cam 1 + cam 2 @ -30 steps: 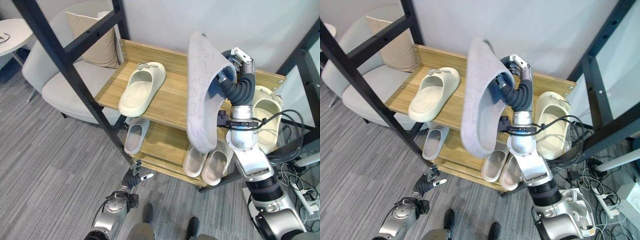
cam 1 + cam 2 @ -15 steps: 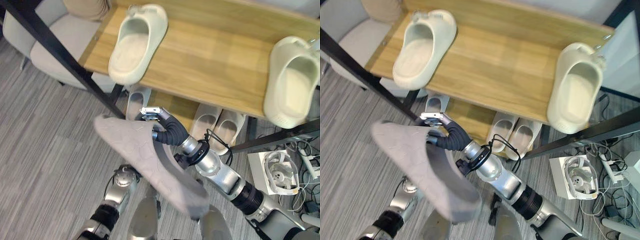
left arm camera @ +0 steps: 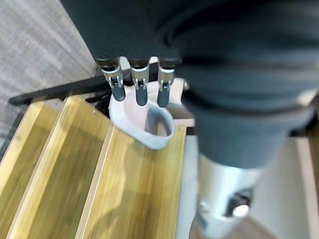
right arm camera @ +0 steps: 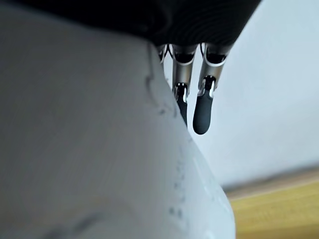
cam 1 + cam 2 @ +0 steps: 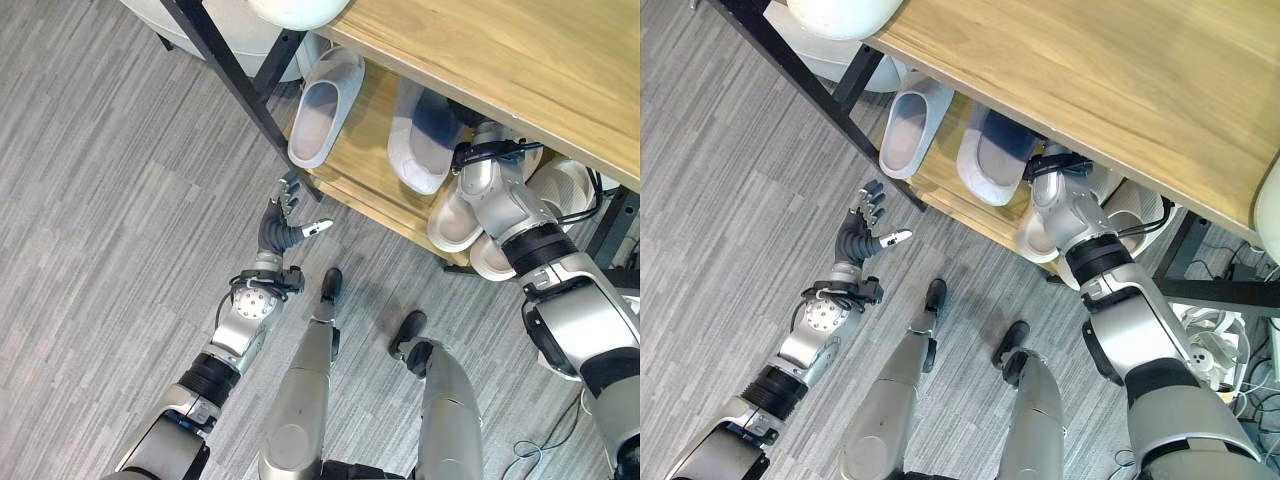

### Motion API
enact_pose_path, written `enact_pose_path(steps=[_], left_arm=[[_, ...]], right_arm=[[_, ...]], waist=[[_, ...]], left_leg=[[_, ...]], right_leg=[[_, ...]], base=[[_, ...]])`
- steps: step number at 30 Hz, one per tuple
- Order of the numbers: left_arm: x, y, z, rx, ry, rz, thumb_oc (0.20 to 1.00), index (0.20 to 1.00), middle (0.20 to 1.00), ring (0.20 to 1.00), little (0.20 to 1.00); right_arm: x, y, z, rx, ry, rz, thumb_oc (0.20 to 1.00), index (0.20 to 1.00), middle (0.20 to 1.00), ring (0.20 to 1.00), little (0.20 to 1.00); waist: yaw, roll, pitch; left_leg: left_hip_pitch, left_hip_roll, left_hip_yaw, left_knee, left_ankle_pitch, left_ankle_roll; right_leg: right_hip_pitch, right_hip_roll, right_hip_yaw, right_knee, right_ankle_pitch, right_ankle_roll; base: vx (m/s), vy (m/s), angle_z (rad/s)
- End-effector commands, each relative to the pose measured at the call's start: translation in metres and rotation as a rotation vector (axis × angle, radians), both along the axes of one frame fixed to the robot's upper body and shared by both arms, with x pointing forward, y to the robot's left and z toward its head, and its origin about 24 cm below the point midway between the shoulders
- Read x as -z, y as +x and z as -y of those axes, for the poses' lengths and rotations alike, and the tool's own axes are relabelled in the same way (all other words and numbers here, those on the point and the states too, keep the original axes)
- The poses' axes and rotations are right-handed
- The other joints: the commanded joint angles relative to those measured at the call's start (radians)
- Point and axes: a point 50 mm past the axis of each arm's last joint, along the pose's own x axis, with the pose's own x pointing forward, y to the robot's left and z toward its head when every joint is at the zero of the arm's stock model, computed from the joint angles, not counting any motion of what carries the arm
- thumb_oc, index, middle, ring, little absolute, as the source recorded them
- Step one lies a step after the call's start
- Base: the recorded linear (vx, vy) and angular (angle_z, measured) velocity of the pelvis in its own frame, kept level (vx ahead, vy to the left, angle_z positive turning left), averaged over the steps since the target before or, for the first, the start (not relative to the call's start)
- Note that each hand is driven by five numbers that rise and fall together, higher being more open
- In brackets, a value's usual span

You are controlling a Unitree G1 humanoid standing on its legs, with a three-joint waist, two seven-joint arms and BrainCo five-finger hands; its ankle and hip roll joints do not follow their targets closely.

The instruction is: Arrange the slippers neatly on the shoe rack.

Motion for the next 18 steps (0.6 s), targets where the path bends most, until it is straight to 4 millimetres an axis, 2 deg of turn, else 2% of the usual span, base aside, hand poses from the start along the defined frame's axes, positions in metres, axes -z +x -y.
enact_pose_path(steps=[1, 4, 5, 8, 13, 18], left_arm=[[-0.009, -0.010, 0.005, 0.071, -0.041, 0.071, 1.000, 1.000, 1.000, 1.000, 1.000], [-0.012, -0.011, 0.010, 0.094, -0.030, 0.080, 1.000, 1.000, 1.000, 1.000, 1.000], [-0.012, -0.011, 0.011, 0.099, -0.024, 0.085, 1.000, 1.000, 1.000, 1.000, 1.000], [-0.016, -0.010, 0.015, 0.112, -0.021, 0.097, 1.000, 1.000, 1.000, 1.000, 1.000], [-0.025, -0.009, 0.021, 0.137, -0.017, 0.128, 1.000, 1.000, 1.000, 1.000, 1.000], [-0.032, -0.012, 0.030, 0.194, -0.001, 0.155, 1.000, 1.000, 1.000, 1.000, 1.000]], right_arm=[[0.007, -0.001, -0.003, -0.004, -0.022, 0.012, 0.200, 0.200, 0.200, 0.200, 0.200], [0.006, 0.003, 0.004, 0.033, -0.053, -0.009, 0.200, 0.200, 0.200, 0.200, 0.200], [0.006, 0.004, 0.005, 0.043, -0.062, -0.017, 0.200, 0.200, 0.200, 0.200, 0.200], [0.001, 0.007, 0.006, 0.067, -0.081, -0.025, 0.200, 0.200, 0.200, 0.200, 0.200], [-0.006, 0.013, 0.012, 0.119, -0.075, -0.038, 0.200, 0.200, 0.200, 0.200, 0.200], [-0.022, 0.016, 0.025, 0.201, -0.069, -0.036, 0.200, 0.200, 0.200, 0.200, 0.200]], waist=[[0.022, -0.015, -0.077], [0.030, -0.017, -0.071], [0.031, -0.019, -0.072], [0.040, -0.022, -0.064], [0.051, -0.022, -0.063], [0.074, -0.017, -0.066]], left_leg=[[-0.012, -0.020, 0.056, 0.120, -0.212, 0.056], [-0.037, -0.022, 0.043, 0.127, -0.213, 0.054], [-0.033, -0.023, 0.037, 0.132, -0.243, 0.049], [-0.054, -0.024, 0.028, 0.136, -0.244, 0.047], [-0.073, -0.029, 0.013, 0.122, -0.235, 0.044], [-0.073, -0.040, -0.010, 0.074, -0.217, 0.037]], right_leg=[[0.042, 0.041, 0.024, -0.122, 0.029, 0.112], [0.024, 0.039, 0.013, -0.116, 0.021, 0.112], [0.026, 0.041, 0.019, -0.106, -0.005, 0.122], [0.010, 0.042, 0.006, -0.101, -0.011, 0.123], [-0.002, 0.041, -0.017, -0.104, -0.012, 0.126], [0.003, 0.037, -0.050, -0.130, -0.013, 0.130]], base=[[0.02, -0.021, 0.06], [0.03, -0.025, 0.10], [0.09, -0.034, 0.18], [0.03, -0.020, 0.13], [0.01, -0.028, 0.13], [0.03, -0.039, 0.14]])
